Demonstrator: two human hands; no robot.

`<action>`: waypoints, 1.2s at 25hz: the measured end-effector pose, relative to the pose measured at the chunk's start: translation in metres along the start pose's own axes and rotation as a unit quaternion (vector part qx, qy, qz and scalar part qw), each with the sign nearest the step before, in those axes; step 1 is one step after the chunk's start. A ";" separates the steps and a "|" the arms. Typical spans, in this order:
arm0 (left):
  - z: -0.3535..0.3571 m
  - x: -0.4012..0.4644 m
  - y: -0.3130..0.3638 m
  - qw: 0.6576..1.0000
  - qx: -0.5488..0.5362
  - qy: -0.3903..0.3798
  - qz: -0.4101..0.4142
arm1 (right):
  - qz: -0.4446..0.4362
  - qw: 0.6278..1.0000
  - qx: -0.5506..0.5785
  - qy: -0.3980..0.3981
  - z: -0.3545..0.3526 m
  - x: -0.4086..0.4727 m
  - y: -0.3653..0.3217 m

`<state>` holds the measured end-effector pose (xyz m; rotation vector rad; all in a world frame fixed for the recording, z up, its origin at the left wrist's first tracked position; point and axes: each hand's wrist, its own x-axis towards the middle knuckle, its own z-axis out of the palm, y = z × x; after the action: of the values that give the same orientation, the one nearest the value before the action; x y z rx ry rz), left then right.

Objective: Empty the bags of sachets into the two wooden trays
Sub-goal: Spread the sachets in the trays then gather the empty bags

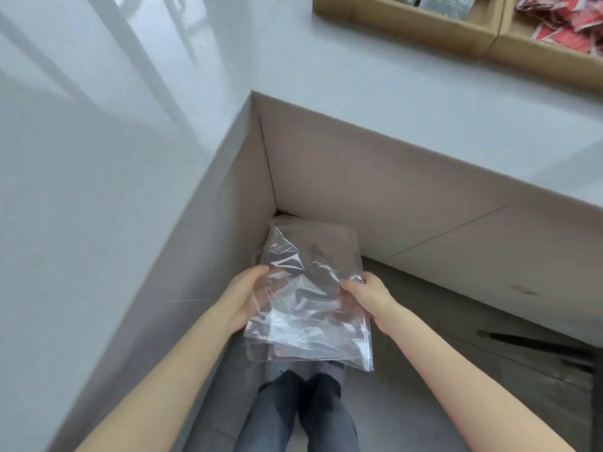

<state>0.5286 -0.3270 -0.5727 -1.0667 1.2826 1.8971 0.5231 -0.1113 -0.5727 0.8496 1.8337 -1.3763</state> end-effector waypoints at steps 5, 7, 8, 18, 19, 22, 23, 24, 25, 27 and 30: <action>-0.025 0.073 -0.034 0.993 -0.092 -0.026 -0.064 | 0.018 1.000 -0.015 -0.015 0.024 0.075 0.032; -0.032 0.107 -0.046 0.989 -0.129 -0.029 -0.066 | 0.019 0.999 -0.017 -0.020 0.036 0.111 0.046; -0.037 0.127 -0.053 0.988 -0.142 -0.013 -0.061 | 0.019 0.999 -0.018 -0.028 0.042 0.132 0.055; -0.066 0.256 -0.073 0.996 -0.082 0.007 -0.046 | 0.049 0.999 0.010 0.005 0.075 0.278 0.103; -0.066 0.262 -0.074 0.996 -0.067 0.001 -0.054 | 0.040 0.999 0.000 0.013 0.078 0.288 0.104; -0.064 0.283 -0.076 0.997 -0.033 0.045 -0.062 | 0.025 1.000 0.001 0.010 0.083 0.312 0.106; -0.062 0.287 -0.077 0.996 -0.003 0.063 -0.057 | 0.032 0.999 -0.008 0.006 0.085 0.315 0.106; -0.061 0.290 -0.078 0.996 0.024 0.076 -0.051 | 0.034 0.999 -0.018 0.007 0.087 0.318 0.107; -0.061 0.291 -0.077 0.994 0.043 0.086 -0.046 | 0.042 0.999 -0.020 -0.002 0.088 0.318 0.107; -0.058 0.287 -0.075 0.991 0.074 0.100 -0.041 | 0.053 0.998 -0.025 -0.017 0.088 0.319 0.107; -0.049 0.270 -0.067 0.979 0.169 0.108 -0.023 | 0.046 0.997 -0.063 -0.018 0.084 0.302 0.094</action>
<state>0.4650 -0.3372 -0.8473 -1.1294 1.6184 1.4886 0.4450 -0.1413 -0.8889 0.8280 1.8099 -1.1979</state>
